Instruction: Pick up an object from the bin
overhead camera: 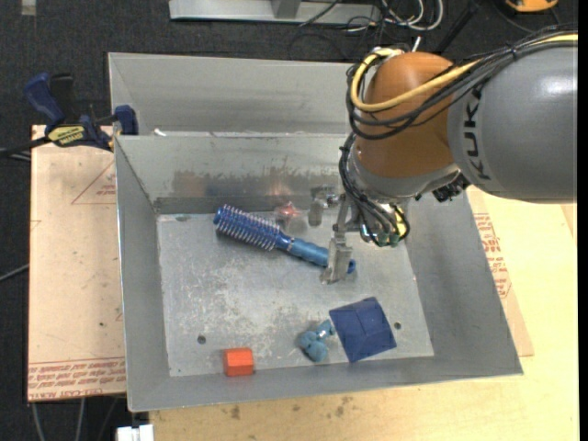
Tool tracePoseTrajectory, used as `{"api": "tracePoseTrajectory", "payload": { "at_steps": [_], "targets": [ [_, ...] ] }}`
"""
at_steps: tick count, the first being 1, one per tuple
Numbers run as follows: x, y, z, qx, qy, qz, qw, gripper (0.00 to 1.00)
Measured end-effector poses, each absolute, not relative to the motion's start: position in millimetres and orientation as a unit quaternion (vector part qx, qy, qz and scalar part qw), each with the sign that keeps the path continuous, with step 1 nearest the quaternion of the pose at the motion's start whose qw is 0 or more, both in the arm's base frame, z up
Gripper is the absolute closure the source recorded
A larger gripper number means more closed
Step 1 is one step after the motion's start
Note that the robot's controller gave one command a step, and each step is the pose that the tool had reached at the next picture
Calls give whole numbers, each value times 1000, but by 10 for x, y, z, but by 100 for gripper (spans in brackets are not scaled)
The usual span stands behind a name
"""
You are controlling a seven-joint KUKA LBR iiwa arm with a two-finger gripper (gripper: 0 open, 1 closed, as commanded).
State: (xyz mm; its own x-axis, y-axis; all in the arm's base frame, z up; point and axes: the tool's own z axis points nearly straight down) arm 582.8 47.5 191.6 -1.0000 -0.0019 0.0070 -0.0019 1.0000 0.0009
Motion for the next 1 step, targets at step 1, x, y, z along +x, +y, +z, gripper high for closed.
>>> {"api": "tracePoseTrajectory", "payload": {
  "at_steps": [1],
  "targets": [
    [6149, 475, 659, -44, -999, 0, 4, 0]
  ]
}}
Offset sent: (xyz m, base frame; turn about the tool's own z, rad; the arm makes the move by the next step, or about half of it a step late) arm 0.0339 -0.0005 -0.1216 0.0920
